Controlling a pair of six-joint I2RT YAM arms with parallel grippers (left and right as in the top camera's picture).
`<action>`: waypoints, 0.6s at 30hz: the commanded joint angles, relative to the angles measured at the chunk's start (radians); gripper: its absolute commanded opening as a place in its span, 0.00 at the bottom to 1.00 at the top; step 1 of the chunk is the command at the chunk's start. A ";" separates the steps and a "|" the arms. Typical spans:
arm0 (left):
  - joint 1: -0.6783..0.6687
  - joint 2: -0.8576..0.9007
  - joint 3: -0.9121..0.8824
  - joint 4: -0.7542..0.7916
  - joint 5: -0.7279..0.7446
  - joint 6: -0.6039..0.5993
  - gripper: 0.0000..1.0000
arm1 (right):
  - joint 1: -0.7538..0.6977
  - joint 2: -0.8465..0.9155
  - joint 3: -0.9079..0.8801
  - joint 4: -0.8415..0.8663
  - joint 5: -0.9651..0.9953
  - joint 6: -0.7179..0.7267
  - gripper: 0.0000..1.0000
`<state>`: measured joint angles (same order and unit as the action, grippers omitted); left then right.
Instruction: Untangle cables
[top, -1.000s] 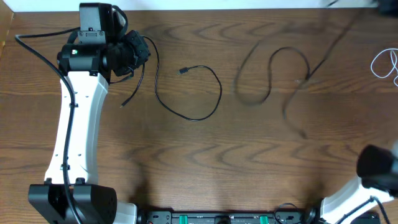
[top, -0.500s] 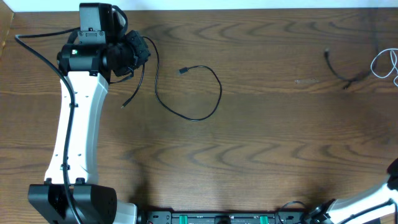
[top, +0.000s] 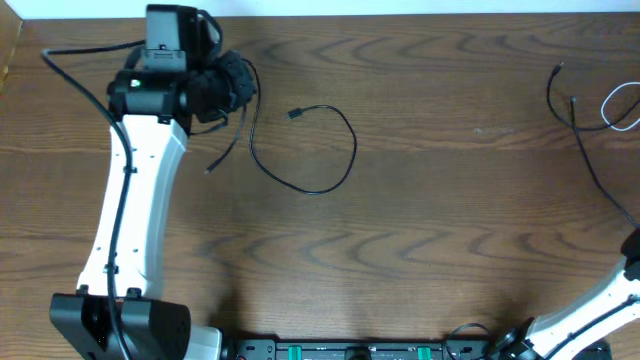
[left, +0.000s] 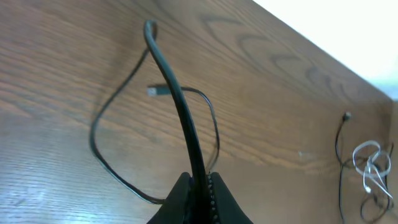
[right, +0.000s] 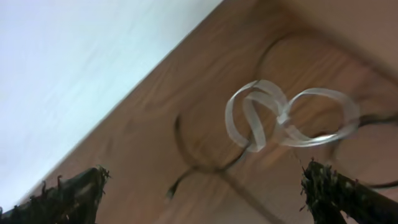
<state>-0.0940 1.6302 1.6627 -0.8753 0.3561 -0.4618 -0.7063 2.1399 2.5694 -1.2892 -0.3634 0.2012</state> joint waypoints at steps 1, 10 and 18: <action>-0.062 0.038 -0.003 -0.003 -0.010 0.039 0.08 | 0.077 -0.019 0.007 -0.057 -0.089 -0.074 0.99; -0.242 0.163 -0.021 -0.034 -0.010 0.063 0.76 | 0.299 -0.019 0.007 -0.161 -0.084 -0.155 0.99; -0.244 0.153 0.011 -0.042 -0.067 0.066 0.98 | 0.517 -0.017 -0.101 -0.152 -0.031 -0.156 0.99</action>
<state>-0.3721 1.8080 1.6444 -0.9100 0.3328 -0.4133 -0.2504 2.1399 2.5217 -1.4422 -0.4171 0.0669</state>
